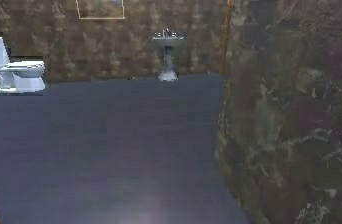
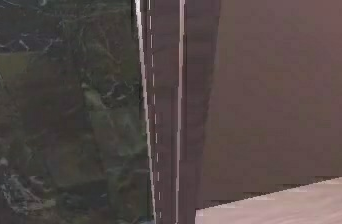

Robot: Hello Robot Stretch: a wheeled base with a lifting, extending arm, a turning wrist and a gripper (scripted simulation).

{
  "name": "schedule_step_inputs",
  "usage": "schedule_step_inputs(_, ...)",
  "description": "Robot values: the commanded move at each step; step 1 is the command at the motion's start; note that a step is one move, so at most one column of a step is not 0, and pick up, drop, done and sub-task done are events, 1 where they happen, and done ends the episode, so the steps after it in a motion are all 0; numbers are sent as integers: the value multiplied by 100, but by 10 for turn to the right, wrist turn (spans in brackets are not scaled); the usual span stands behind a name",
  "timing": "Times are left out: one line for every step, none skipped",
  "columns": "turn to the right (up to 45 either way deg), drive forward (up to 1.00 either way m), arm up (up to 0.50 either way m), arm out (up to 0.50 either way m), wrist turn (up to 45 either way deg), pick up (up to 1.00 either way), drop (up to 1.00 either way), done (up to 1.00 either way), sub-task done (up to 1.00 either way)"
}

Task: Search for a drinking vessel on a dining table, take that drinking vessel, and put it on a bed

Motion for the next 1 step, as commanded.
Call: schedule_step_inputs(0,100,0,0,0,0,0,0,0)
